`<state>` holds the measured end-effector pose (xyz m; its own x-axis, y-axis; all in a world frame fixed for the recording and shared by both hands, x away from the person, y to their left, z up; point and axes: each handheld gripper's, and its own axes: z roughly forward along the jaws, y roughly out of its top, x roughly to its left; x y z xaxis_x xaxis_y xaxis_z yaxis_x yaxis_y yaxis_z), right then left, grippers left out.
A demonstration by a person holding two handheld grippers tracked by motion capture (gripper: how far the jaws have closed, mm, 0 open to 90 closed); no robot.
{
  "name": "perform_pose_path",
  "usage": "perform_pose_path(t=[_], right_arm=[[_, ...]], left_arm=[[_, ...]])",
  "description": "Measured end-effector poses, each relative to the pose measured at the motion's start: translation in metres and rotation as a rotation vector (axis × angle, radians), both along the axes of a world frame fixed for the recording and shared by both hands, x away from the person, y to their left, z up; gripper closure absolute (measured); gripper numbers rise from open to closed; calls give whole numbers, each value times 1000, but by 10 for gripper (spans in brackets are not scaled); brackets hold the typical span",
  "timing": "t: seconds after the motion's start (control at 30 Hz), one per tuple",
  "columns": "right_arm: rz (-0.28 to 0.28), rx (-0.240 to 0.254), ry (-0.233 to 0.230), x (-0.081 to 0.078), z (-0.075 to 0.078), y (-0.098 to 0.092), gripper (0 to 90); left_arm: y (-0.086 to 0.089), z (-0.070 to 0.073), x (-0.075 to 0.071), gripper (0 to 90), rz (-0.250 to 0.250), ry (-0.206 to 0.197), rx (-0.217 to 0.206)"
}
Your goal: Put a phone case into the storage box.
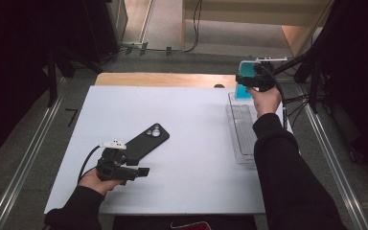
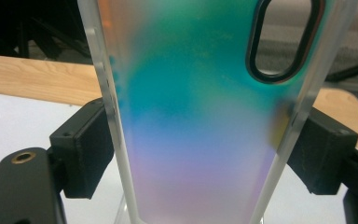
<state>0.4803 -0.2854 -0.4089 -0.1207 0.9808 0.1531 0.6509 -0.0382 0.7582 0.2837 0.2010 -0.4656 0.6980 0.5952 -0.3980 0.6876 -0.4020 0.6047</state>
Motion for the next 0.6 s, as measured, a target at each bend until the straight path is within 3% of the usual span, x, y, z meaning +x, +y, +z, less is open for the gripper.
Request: perform_pose_path(t=[0.07,0.33,0.6], right_arm=[[4,4,25,2,-6,1,153],[7,-8,23,5,-20,6,152],[-4,-12,69,5,-38,8,149]], left_arm=[[0,0,0,312,1,2,1],[1,0,0,312,2,2,-4],[0,0,0,312,-1,1,-2]])
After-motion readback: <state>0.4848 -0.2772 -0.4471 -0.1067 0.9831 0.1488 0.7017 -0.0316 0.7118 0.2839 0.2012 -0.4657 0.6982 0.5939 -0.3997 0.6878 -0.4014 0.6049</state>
